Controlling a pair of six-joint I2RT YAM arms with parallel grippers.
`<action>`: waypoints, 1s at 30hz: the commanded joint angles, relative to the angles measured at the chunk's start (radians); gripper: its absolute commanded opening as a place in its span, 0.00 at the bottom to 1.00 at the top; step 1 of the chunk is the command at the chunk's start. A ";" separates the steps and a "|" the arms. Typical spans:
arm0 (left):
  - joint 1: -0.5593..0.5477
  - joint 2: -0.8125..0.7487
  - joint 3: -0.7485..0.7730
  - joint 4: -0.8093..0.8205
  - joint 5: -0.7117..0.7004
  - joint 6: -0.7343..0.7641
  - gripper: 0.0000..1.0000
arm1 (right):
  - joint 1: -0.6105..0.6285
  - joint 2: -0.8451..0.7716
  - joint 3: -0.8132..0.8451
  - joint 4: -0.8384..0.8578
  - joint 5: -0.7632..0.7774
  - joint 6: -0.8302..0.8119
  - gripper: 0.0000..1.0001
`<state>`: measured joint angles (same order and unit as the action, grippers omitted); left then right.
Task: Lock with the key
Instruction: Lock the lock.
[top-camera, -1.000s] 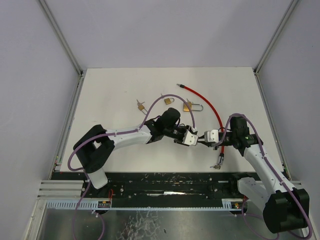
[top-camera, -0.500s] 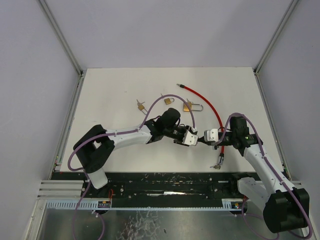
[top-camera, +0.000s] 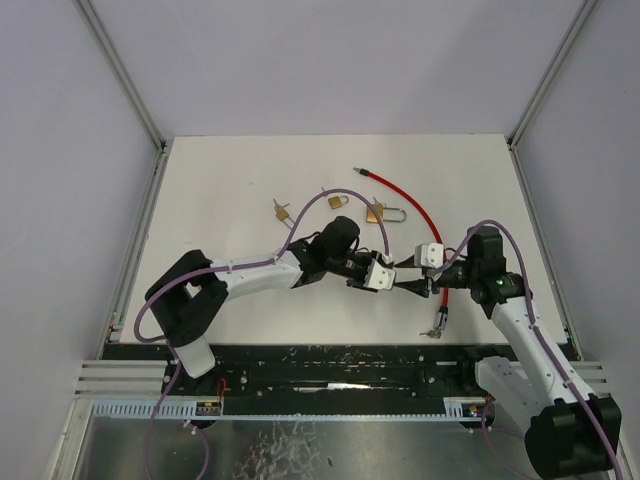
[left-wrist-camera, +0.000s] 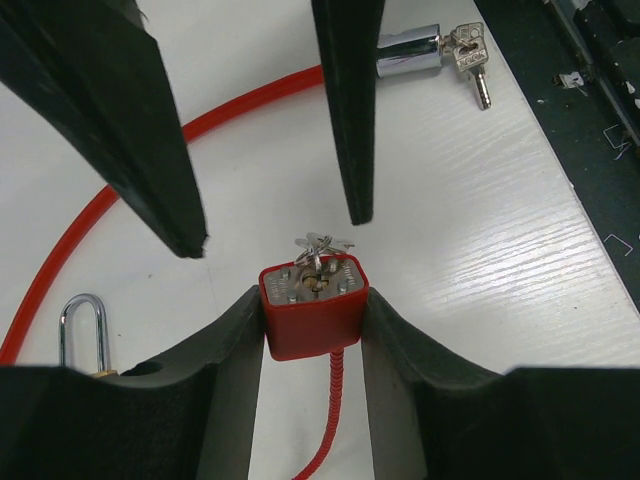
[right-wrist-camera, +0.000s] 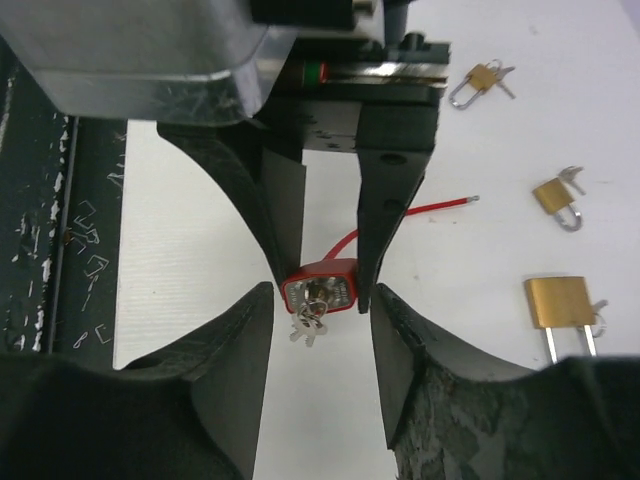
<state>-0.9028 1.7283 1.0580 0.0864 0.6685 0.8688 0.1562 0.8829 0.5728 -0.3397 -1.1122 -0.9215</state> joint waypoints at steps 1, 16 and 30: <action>-0.004 -0.030 -0.004 0.063 0.002 -0.008 0.00 | -0.018 -0.046 -0.015 0.075 -0.044 0.062 0.49; -0.004 -0.027 -0.004 0.068 0.004 -0.014 0.00 | 0.021 0.026 -0.077 0.221 0.008 0.150 0.33; -0.004 -0.030 -0.009 0.103 -0.030 -0.054 0.00 | 0.036 0.033 -0.074 0.219 0.017 0.153 0.01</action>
<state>-0.9024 1.7283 1.0569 0.0914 0.6540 0.8463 0.1833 0.9142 0.4934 -0.1436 -1.0966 -0.7853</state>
